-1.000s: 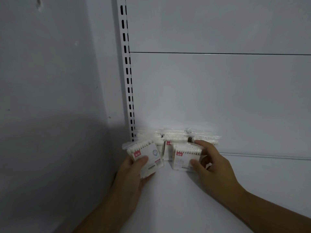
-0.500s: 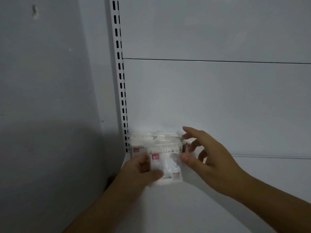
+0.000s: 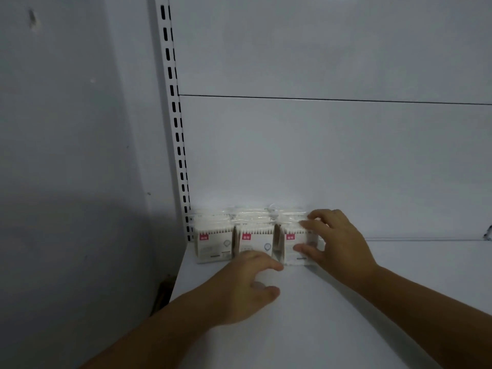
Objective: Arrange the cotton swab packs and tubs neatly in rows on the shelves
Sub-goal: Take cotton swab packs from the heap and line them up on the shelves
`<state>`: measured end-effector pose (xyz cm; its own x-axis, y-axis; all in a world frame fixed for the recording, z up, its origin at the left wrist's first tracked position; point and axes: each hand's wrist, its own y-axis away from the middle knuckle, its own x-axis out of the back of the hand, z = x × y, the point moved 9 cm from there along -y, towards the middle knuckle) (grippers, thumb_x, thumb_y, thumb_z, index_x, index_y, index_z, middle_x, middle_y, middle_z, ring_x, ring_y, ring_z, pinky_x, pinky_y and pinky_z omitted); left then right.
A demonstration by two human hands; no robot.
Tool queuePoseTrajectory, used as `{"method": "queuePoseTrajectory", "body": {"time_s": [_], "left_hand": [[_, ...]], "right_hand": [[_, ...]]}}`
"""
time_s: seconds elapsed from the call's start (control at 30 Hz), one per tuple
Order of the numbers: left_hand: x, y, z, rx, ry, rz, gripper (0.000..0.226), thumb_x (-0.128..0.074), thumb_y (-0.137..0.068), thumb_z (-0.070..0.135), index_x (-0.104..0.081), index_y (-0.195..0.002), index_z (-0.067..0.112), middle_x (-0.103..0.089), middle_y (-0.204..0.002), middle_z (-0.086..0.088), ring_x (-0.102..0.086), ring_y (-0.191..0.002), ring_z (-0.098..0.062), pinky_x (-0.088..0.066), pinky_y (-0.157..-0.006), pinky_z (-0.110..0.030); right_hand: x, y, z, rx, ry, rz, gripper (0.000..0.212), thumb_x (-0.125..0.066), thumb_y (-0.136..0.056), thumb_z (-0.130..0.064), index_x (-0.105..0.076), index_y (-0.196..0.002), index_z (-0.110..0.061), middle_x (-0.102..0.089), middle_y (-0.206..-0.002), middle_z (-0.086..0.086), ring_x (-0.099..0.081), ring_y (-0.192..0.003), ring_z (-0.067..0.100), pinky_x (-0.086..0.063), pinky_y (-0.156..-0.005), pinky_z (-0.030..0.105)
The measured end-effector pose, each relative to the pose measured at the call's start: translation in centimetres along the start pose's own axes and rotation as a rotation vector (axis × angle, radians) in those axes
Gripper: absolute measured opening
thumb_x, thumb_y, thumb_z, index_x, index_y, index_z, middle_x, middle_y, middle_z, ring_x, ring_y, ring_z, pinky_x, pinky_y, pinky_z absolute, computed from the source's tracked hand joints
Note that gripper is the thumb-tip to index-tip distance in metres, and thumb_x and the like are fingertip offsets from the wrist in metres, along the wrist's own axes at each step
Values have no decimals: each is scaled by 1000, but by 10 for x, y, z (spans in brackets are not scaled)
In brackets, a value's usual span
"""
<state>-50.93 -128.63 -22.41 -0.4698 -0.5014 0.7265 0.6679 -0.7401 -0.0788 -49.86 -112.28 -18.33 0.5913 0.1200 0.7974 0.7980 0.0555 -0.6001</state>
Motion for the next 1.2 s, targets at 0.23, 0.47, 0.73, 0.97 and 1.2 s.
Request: {"method": "queuePoseTrajectory", "body": {"time_s": [0.23,0.47,0.73,0.97,1.2], "left_hand": [[2,-8,1,10,-66,20,30,-58,-94,28,-59,-124,31,-54,-124,14,-54,-107,0,-44,-92,-12],[-10,-48,74,-118,-421,-185,50,-45,-96,50,-36,-143,33,-44,-143,10,-49,-120,-10,-37,-104,-26],[-114,-123,249,-313,-742,-361,72,-26,-97,61,-5,-155,23,-1,-163,4,4,-149,-11,-5,-121,-37],[-273,-161,472,-526,-612,-287,70,-29,-97,60,-12,-155,23,-3,-163,2,2,-149,-13,-6,-121,-40],[-408,-184,577,-621,-632,-389,69,-32,-98,58,-10,-155,25,-6,-163,1,-7,-149,-15,-11,-121,-37]], "right_hand": [[-7,7,-4,-60,50,-185,78,-47,-79,-72,-53,-133,-16,-50,-140,11,-52,-121,29,-48,-94,45],[47,42,50,-185,213,-374,71,-36,-95,-58,-10,-154,-27,-3,-162,-3,-1,-148,14,-1,-113,23],[205,187,195,-562,432,-619,71,-41,-94,-59,-16,-153,-28,-4,-162,-3,-1,-148,14,-13,-120,40],[384,357,309,-829,532,-561,71,-46,-93,-55,-18,-152,-30,-6,-162,0,-8,-148,20,-20,-118,44],[465,496,400,-1007,574,-540,68,-53,-92,-51,-20,-150,-38,-9,-161,-3,-19,-146,22,-33,-113,43]]}}
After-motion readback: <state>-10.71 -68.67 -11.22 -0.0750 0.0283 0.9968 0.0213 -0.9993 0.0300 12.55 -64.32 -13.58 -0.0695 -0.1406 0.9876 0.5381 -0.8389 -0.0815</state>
